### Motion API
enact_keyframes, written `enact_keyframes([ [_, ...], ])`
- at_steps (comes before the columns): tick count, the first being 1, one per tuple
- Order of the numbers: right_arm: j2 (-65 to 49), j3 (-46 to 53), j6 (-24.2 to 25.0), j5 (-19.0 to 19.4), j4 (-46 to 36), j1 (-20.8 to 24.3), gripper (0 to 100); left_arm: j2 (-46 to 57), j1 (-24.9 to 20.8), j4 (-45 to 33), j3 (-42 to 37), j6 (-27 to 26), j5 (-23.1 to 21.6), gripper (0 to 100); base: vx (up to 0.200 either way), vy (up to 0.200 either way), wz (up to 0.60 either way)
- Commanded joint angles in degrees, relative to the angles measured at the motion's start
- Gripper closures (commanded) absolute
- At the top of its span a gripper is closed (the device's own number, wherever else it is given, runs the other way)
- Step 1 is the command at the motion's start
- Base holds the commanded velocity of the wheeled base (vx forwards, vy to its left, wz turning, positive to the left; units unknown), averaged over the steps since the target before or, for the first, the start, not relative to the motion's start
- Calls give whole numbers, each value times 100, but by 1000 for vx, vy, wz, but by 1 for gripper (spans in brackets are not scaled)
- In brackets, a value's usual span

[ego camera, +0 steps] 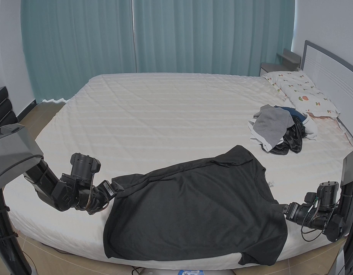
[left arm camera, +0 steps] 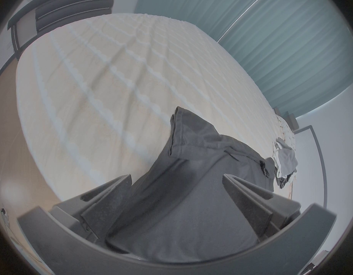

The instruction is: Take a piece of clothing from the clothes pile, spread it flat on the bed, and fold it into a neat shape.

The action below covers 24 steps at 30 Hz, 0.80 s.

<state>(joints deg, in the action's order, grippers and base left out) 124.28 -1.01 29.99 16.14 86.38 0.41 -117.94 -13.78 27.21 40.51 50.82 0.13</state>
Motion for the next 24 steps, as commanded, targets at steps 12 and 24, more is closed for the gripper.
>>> enact_keyframes([
  [12, 140, 92, 33, -6, 19, 38, 0, -897, -2, -23, 1012, 244, 136, 0, 0, 0, 0],
  [24, 131, 92, 7, -287, 72, 46, 0, -1266, 24, 136, 1135, -64, 461, 0, 0, 0, 0],
])
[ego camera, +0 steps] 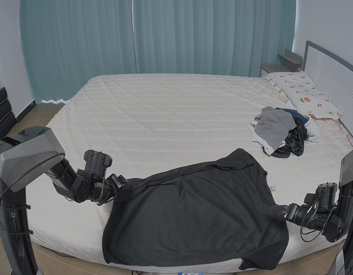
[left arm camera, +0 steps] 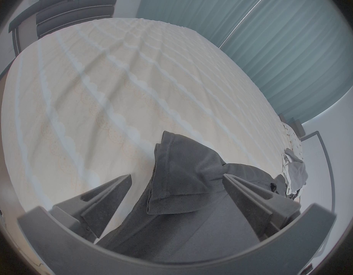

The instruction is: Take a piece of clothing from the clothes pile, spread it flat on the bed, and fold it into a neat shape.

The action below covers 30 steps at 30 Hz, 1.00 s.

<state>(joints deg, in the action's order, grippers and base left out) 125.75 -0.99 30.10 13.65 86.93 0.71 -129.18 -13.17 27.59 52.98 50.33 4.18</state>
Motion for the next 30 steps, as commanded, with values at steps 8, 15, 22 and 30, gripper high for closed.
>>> enact_keyframes([
  [8, -77, 90, 5, -47, -27, 26, 0, -212, -204, 537, -148, -24, 39, 0, 0, 0, 0],
  [15, -68, 90, 5, -38, -45, 26, 0, -300, -195, 546, -60, -24, 74, 100, 0, 0, 0],
  [22, -50, 90, 5, -38, -53, 52, 0, -485, -37, 1047, 63, -24, 311, 100, 0, 0, 0],
  [30, -41, 90, 5, -38, -45, 70, 0, -494, 104, 1706, 265, -6, 320, 100, 0, 0, 0],
])
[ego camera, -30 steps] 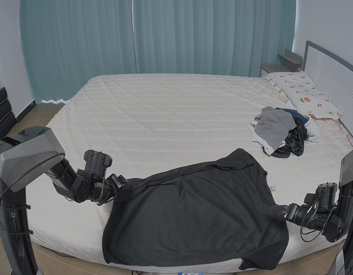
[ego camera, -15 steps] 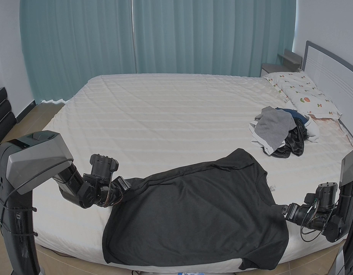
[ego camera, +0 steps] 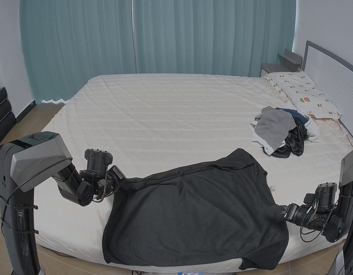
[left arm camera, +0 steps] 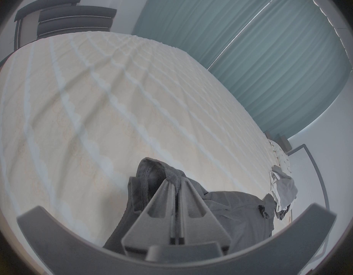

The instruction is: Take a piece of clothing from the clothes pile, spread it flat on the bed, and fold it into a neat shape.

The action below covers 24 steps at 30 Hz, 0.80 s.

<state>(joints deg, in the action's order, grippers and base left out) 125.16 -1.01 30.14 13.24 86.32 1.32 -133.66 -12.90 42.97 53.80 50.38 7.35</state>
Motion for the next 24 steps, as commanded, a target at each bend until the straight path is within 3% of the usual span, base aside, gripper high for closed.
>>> enact_keyframes([
  [1, 26, 92, 1, 3, 25, 9, 0, -64, 94, 168, 272, -20, 12, 100, 0, 0, 0],
  [14, 87, 92, 1, 3, 43, 35, 0, -442, 472, 9, 1783, -125, 38, 100, 0, 0, 0],
  [24, 79, 92, 10, -23, 78, 62, 0, -1576, 534, -1159, 3866, -116, 522, 100, 0, 0, 0],
])
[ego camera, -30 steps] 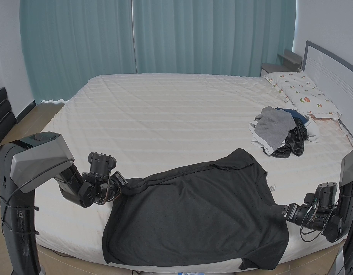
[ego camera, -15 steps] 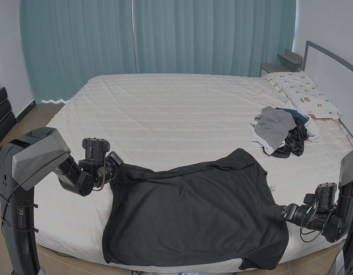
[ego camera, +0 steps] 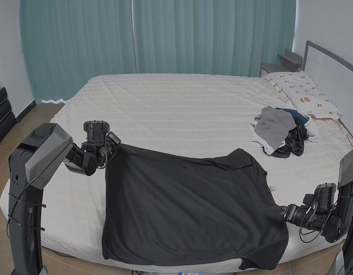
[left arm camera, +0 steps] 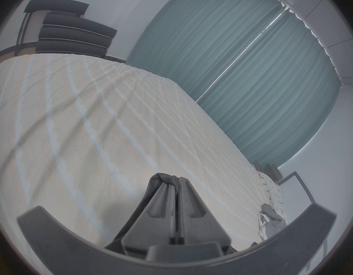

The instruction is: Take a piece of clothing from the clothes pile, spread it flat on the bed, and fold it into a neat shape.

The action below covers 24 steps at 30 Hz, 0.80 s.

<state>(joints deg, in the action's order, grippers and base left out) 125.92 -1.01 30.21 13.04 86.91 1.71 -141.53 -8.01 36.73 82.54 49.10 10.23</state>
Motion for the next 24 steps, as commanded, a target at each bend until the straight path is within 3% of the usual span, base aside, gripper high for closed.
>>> enact_keyframes([
  [1, -6, 92, 11, -12, 28, 58, 0, -885, 45, -658, 1159, 29, 269, 100, 0, 0, 0],
  [11, 3, 92, 20, -118, 28, 163, 0, -1166, 309, -790, 1563, 64, 383, 100, 0, 0, 0],
  [12, -6, 92, 29, -118, 28, 163, 0, -1192, 309, -790, 1572, 64, 383, 0, 0, 0, 0],
  [19, -50, 92, 293, -127, 257, 163, 0, -1201, 291, -729, 1563, 126, 366, 0, 0, 0, 0],
  [24, -41, 92, 293, -127, 257, 163, 0, -911, 326, -790, 1563, 723, 322, 0, 0, 0, 0],
])
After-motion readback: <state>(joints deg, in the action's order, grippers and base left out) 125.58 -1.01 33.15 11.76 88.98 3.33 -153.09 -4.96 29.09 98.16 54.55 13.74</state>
